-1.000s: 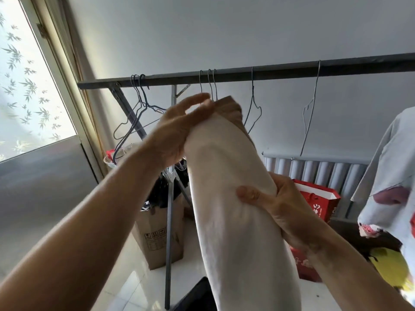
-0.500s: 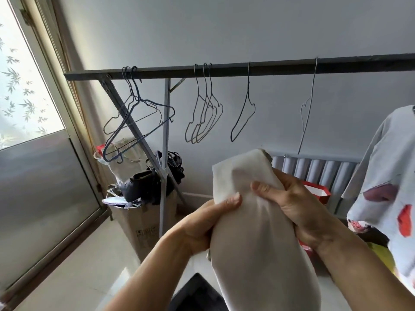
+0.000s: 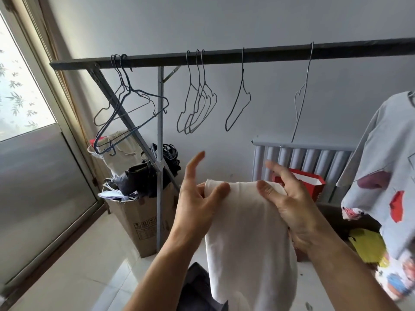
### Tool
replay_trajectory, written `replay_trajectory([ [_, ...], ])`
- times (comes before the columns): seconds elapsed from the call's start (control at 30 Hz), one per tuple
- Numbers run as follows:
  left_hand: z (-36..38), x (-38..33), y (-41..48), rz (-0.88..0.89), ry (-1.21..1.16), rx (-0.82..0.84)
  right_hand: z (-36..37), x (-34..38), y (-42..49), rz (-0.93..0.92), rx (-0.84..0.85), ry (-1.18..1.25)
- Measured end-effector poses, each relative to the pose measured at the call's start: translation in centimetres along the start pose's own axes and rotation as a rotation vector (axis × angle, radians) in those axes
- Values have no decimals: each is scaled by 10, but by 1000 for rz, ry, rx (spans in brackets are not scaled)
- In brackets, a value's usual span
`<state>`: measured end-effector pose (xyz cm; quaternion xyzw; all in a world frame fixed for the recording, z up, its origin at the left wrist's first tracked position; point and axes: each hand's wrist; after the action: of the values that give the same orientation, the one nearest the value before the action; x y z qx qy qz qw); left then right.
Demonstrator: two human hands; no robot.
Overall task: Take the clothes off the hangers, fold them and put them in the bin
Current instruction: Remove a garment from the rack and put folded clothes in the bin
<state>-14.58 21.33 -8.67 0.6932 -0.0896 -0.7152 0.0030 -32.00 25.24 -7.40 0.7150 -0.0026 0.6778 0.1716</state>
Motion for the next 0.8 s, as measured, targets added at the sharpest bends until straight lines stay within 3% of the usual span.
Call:
replay_trajectory([
  [0.13, -6, -14, -1, 5, 174, 73, -11, 1, -5, 47, 269, -84],
  [0.23, -13, -23, 4, 14, 466, 240, -12, -1, -2, -45, 207, -405],
  [0.3, -15, -30, 4, 105, 764, 247, -14, 4, -1, -145, 156, -541],
  [0.37, -17, -39, 5, 183, 884, 221, -18, 12, 0, -233, 138, -579],
  [0.47, -28, -48, 11, 176, 797, 254, -25, 19, 3, -273, 130, -518],
  [0.63, -25, -52, 5, -113, 81, 360, -24, 30, 0, -103, 219, 126],
  [0.8, -13, -42, 11, -139, -73, 249, -17, 28, 7, -45, 186, 204],
])
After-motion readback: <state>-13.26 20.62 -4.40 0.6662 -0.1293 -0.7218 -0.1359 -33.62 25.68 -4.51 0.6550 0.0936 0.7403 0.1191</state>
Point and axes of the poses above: each hand's wrist, its own y-axis towards the middle knuckle, its own z-axis out of the palm, x = y × z, and after that the axes turned 7 degrees about -z, right-handed
